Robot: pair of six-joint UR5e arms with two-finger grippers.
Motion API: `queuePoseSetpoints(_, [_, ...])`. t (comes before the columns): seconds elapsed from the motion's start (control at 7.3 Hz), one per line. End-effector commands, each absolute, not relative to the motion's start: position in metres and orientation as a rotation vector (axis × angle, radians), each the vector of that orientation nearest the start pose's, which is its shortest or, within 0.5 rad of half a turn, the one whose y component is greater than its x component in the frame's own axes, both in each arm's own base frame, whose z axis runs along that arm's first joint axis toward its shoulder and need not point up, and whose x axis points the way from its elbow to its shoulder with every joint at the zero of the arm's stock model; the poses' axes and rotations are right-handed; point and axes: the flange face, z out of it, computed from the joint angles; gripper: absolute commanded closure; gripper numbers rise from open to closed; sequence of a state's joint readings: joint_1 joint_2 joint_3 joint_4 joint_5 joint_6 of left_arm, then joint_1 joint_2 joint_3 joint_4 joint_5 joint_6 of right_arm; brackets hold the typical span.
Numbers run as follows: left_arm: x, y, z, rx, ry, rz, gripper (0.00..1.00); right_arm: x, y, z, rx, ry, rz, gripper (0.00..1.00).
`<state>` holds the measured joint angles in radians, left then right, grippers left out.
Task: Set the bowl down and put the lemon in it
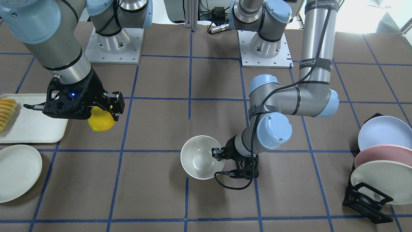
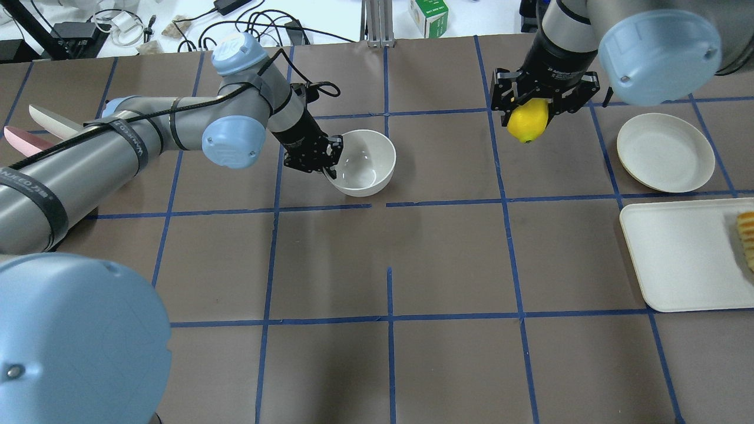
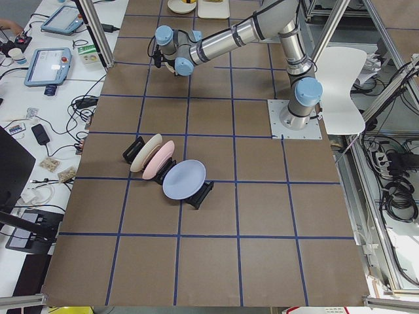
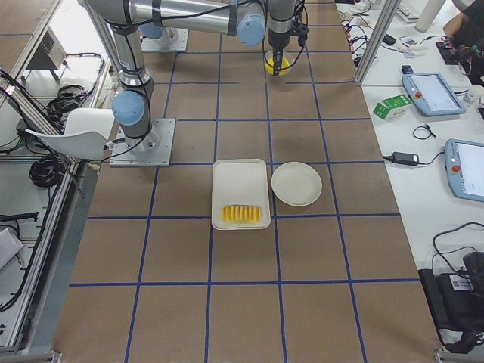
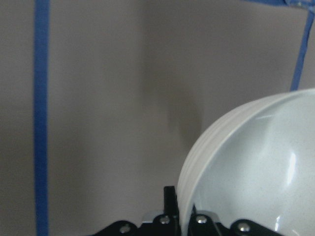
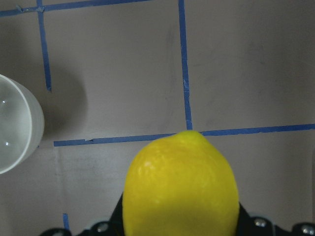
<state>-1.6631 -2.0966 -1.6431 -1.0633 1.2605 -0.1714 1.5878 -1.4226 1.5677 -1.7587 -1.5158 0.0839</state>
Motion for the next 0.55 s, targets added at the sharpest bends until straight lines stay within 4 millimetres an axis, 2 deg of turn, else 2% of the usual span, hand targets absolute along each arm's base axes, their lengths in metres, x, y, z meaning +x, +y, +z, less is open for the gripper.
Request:
queuePoseSetpoints(0.0, [-0.245, -0.594, 0.202, -0.170, 3.427, 0.208, 1.00, 0.173, -0.547, 0.423, 0.061, 3.085, -0.043, 0.99])
queuePoseSetpoints(0.14, [-0.249, -0.590, 0.199, -0.158, 3.424, 0.216, 1.00, 0.200, -0.540, 0.426, 0.095, 3.079, -0.051, 0.99])
queuePoseSetpoints(0.27, [-0.249, -0.589, 0.198, -0.158, 3.418, 0.215, 0.89, 0.218, -0.533, 0.422, 0.139, 3.075, -0.056, 0.99])
queuePoseSetpoints(0.41, [-0.245, -0.596, 0.208, -0.160, 3.422, 0.163, 0.13, 0.227, -0.547, 0.397, 0.133, 3.081, -0.052, 0.99])
